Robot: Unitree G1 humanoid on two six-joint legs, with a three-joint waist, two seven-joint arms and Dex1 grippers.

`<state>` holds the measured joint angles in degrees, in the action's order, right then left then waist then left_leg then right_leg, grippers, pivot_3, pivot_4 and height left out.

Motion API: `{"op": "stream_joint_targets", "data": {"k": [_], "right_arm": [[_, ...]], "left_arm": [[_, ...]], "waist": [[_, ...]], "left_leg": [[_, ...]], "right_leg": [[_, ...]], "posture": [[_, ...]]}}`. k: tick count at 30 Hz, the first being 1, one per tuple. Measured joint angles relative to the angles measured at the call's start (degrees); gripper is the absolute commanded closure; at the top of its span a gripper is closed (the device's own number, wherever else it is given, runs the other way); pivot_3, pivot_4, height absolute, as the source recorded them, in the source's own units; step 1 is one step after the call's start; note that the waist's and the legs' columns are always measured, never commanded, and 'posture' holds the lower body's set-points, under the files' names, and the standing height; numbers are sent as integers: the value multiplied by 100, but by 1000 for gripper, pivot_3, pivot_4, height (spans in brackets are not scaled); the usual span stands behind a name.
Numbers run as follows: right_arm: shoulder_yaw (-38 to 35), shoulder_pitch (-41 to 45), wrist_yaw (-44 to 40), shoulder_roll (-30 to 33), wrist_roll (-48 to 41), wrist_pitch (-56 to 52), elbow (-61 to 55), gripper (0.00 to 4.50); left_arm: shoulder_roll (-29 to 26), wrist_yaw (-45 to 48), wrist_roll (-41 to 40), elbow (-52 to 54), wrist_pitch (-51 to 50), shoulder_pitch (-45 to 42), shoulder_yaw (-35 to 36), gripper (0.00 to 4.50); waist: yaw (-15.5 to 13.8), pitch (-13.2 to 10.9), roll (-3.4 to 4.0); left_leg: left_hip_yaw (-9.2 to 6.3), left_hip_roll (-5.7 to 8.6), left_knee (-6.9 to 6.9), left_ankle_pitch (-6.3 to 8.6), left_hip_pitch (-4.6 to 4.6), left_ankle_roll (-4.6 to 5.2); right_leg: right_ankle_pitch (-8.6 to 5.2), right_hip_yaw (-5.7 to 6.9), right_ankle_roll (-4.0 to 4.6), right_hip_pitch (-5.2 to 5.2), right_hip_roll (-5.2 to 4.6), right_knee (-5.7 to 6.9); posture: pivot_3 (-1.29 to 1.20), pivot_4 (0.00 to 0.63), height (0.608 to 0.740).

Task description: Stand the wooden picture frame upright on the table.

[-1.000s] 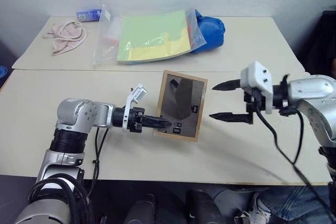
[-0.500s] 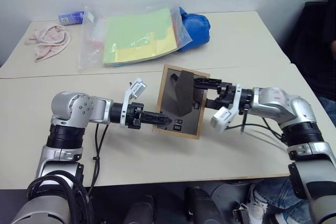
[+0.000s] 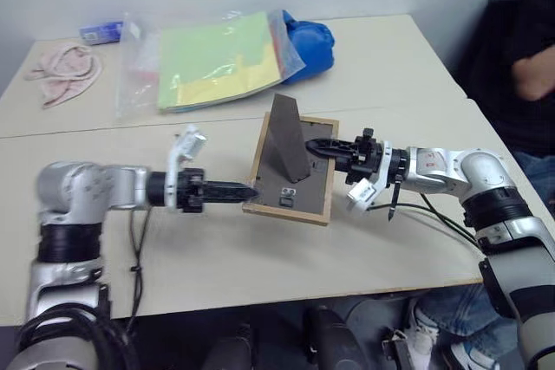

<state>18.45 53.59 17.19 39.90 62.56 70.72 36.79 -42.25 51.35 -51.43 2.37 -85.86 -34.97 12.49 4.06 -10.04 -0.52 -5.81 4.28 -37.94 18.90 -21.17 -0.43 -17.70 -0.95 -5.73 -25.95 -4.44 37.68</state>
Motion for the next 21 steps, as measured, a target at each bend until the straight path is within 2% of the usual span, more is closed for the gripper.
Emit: {"op": "stream_joint_targets", "data": {"k": [3, 4, 5, 7, 8, 9, 11, 13, 15, 21], "right_arm": [[130, 273, -238, -39, -707, 241, 489, 3241], [258, 371, -631, -102, -1275, 323, 762, 3241], [425, 303, -1412, -235, -2326, 133, 828, 3241], [563, -240, -3576, -606, -4924, -1209, 282, 3241], [580, -597, -4767, -876, -6424, -2392, -227, 3242], [586, -862, -5581, -1040, -7461, -3481, -682, 3242], [568, -1099, -6597, -1182, -8886, -5494, -1323, 3242], [372, -1102, -7031, -1348, -9621, -6762, -1700, 3242], [179, -1056, -7205, -1522, -9881, -7403, -1923, 3242], [63, -1293, -7356, -1902, -9544, -8462, -1556, 3242]], "left_arm": [[-667, 224, -133, 686, 398, 664, 926, 0], [-889, 376, -208, 1040, 611, 932, 1289, 0], [-1028, 517, -267, 1423, 824, 1206, 1579, 0], [-1079, 663, -278, 2165, 1303, 1677, 1918, 0], [-1061, 682, -210, 2531, 1614, 1928, 1938, 0], [-1033, 674, -113, 2775, 1869, 2124, 1891, 0], [-877, 501, 162, 3038, 2391, 2344, 1765, 0], [-616, 152, 440, 3077, 2869, 2332, 1620, 0], [-494, -124, 618, 3059, 3164, 2317, 1523, 0], [-543, -313, 662, 2930, 3492, 2312, 1503, 0]], "waist": [[109, 0, 0], [141, 0, 0], [178, 0, -2], [229, 2, -3], [224, 1, 1], [194, -3, 8], [68, -8, 15], [-50, -8, 15], [-150, -8, 15], [-280, -5, 11]], "left_leg": [[-1, -8, 8, 3, 2, -5], [-1, -10, 11, 4, 3, -6], [-1, -20, 12, 4, 9, -5], [-11, -51, -3, 12, 22, 6], [-12, -61, -10, 24, 20, 10], [-17, -61, -9, 30, 15, 11], [-23, -55, -19, 36, 7, 10], [-25, -51, -25, 40, 7, 4], [-25, -50, -24, 41, 7, 1], [-23, -37, -26, 41, 3, 4]], "right_leg": [[-2, -9, 4, -6, 1, -7], [-3, -9, 5, -3, 1, -13], [-2, -23, 7, 16, 1, -29], [1, -22, 14, 65, 7, -78], [2, -16, 15, 73, 12, -64], [2, -11, 15, 72, 12, -57], [7, -4, 15, 67, 12, -60], [9, -4, 16, 62, 12, -72], [9, -4, 17, 56, 13, -67], [10, -5, 16, 52, 1, -66]], "posture": [[0, 150, 740], [0, 150, 740], [0, 150, 740], [0, 150, 740], [0, 150, 740], [0, 150, 740], [0, 150, 740], [0, 150, 740], [0, 150, 740], [0, 150, 740]]}}
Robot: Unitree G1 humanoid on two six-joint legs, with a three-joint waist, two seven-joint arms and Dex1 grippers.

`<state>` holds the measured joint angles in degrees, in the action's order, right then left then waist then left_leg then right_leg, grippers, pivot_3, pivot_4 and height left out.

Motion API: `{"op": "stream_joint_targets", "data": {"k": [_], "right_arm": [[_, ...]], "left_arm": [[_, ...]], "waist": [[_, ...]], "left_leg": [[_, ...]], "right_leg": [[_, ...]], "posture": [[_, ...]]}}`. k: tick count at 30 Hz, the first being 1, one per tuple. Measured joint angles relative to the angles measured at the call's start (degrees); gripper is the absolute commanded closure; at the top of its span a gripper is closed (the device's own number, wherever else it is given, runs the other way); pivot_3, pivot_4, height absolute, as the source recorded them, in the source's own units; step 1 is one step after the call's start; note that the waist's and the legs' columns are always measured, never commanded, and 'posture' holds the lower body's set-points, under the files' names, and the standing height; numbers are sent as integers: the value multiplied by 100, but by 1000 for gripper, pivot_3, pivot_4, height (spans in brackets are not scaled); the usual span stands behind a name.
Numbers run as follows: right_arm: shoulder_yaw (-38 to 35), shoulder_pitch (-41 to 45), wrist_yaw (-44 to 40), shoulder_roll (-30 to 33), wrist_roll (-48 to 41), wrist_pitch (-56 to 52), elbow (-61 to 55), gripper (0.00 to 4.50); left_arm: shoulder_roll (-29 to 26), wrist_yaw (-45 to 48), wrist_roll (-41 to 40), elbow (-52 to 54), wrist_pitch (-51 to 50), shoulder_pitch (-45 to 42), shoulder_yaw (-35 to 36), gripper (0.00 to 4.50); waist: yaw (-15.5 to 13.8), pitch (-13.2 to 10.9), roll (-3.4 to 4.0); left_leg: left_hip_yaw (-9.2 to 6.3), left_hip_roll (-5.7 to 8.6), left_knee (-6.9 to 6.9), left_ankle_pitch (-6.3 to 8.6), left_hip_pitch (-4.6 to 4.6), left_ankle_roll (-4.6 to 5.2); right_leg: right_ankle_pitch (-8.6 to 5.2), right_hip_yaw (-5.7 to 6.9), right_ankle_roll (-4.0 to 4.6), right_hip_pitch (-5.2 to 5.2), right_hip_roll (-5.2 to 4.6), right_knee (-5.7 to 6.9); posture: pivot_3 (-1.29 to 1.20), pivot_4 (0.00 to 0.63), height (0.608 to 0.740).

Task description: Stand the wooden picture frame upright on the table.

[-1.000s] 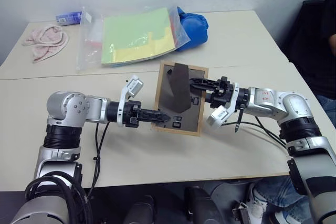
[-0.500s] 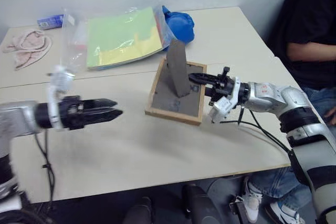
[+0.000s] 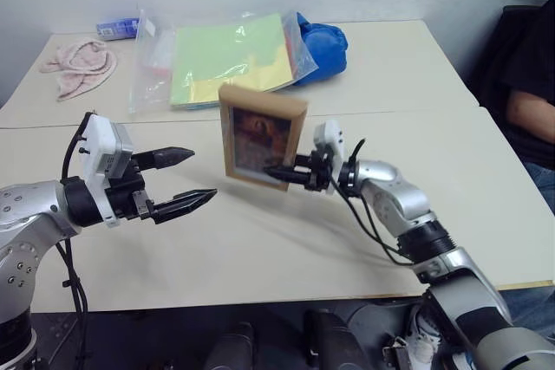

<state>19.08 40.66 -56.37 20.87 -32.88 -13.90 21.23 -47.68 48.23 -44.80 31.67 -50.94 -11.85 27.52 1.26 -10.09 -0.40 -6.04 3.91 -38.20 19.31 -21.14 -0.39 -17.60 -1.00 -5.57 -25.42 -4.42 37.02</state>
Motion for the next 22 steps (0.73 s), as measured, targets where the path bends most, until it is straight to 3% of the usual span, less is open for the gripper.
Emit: {"op": "stream_joint_targets", "data": {"k": [3, 12, 16, 19, 22], "right_arm": [[-45, -94, -46, -120, 231, -15, 98, 3242], [-574, -283, -23, 213, 412, -1238, -490, 145], [-1269, -450, -174, 1199, -78, -2120, -1582, 35], [-2027, -632, -909, 2498, -588, -2645, -2167, 35], [-2548, -777, -1677, 3360, -983, -2882, -2475, 35]], "left_arm": [[-48, -8, 5, -121, 92, 7, -47, 0], [-188, 83, 125, -632, 444, 87, -289, 0], [-255, 210, 188, -911, 582, 63, -412, 0], [-365, 317, 224, -1154, 647, -18, -417, 0], [-499, 438, 224, -1286, 698, -179, -410, 0]], "waist": [[29, 1, 0], [31, 1, 0], [-42, 1, 0], [-126, 1, -1], [-135, 1, -2]], "left_leg": [[3, 0, -1, 0, 2, 0], [3, -1, 0, 0, 0, -1], [0, 2, 0, 1, -7, 2], [3, 1, 0, 4, -8, 8], [4, -4, 1, 5, -2, 8]], "right_leg": [[0, -1, -1, -4, 1, 6], [0, -1, -1, -5, 2, 7], [0, 1, -1, -5, -2, -1], [0, 1, -1, -4, -2, -5], [0, 2, -1, 1, 1, -3]], "posture": [[0, 150, 740], [0, 150, 740], [0, 150, 740], [0, 150, 740], [0, 150, 740]]}}
